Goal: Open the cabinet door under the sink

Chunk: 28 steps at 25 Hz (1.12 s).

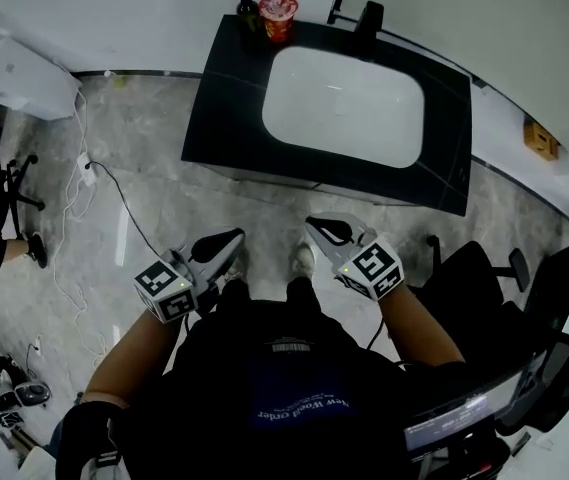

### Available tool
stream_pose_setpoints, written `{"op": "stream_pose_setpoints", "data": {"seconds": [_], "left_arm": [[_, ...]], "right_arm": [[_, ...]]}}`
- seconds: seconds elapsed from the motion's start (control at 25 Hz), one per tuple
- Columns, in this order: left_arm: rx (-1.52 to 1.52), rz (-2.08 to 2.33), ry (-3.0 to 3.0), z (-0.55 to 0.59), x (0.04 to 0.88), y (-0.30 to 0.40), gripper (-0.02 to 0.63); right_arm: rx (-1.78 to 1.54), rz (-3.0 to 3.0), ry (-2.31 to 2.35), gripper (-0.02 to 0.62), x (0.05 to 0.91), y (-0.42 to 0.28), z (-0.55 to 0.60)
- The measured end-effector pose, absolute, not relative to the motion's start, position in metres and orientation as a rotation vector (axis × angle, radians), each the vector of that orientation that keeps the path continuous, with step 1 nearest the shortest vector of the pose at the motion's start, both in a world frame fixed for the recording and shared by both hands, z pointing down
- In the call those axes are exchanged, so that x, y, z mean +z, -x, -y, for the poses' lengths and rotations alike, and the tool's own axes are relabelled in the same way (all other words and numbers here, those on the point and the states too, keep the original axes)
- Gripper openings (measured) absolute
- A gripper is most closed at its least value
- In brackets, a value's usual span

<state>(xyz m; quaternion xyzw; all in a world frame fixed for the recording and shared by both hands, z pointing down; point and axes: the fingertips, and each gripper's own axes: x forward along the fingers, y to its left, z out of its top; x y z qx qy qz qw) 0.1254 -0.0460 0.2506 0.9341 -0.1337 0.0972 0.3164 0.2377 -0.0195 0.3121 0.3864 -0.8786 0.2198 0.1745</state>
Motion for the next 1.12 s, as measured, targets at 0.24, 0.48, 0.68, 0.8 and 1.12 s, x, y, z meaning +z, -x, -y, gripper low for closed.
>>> {"op": "stream_pose_setpoints", "data": {"seconds": [0.24,0.48,0.68,0.8,1.12], "left_arm": [[0.257,0.318,-2.410,0.058,0.314,-0.123,0.003],[0.231,0.334,-2.377,0.057,0.376,-0.109,0.003],[0.204,0.344,-2.385,0.058,0.408,-0.098,0.003],[0.182,0.352,-2.399,0.058,0.422,-0.091,0.003],[0.171,0.350,-2.382,0.054,0.453,-0.079,0.003]], "right_arm": [[0.566,2.429,-1.082,0.020,0.373,-0.220,0.038],[0.449,2.354,-1.049,0.093,0.432,-0.207,0.054],[0.239,2.205,-1.018,0.159,0.473,-0.200,0.066],[0.102,2.117,-1.035,0.200,0.494,-0.200,0.070],[-0.156,1.911,-1.069,0.266,0.528,-0.211,0.099]]}}
